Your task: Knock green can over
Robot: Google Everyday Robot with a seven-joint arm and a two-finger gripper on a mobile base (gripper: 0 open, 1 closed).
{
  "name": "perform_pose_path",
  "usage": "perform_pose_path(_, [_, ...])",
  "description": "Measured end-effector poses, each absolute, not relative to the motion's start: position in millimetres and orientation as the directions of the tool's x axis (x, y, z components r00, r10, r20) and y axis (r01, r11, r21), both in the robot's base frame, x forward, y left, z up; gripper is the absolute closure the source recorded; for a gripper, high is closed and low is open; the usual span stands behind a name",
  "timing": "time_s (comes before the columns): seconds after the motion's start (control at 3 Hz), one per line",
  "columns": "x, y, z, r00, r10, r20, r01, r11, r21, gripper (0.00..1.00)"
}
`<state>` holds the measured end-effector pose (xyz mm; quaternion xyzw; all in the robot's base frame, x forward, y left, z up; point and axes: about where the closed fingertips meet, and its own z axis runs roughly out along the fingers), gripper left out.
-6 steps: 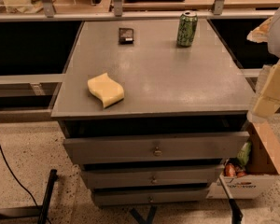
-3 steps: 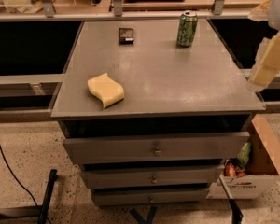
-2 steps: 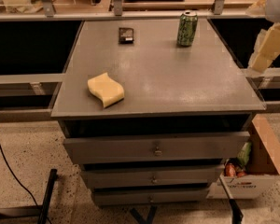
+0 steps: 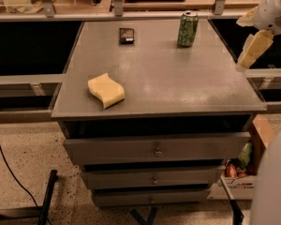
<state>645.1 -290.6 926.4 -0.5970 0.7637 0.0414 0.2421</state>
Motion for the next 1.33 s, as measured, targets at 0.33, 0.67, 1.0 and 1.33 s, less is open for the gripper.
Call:
perform_pose_path(0.33, [672, -284, 914, -0.154, -0.876, -0.456, -0.928, 0.288, -0.239, 0.00])
perform_pose_path(0.67, [672, -284, 914, -0.154, -0.876, -0.456, -0.928, 0.288, -0.239, 0.00])
perform_pose_path(1.0, [684, -283, 915, -0.159, -0.848, -0.505, -0.907, 0.328, -0.266, 0.00])
perform_pose_path(1.33, [701, -280, 922, -0.142, -0.782, -0.607, -0.866, 0.395, -0.306, 0.00])
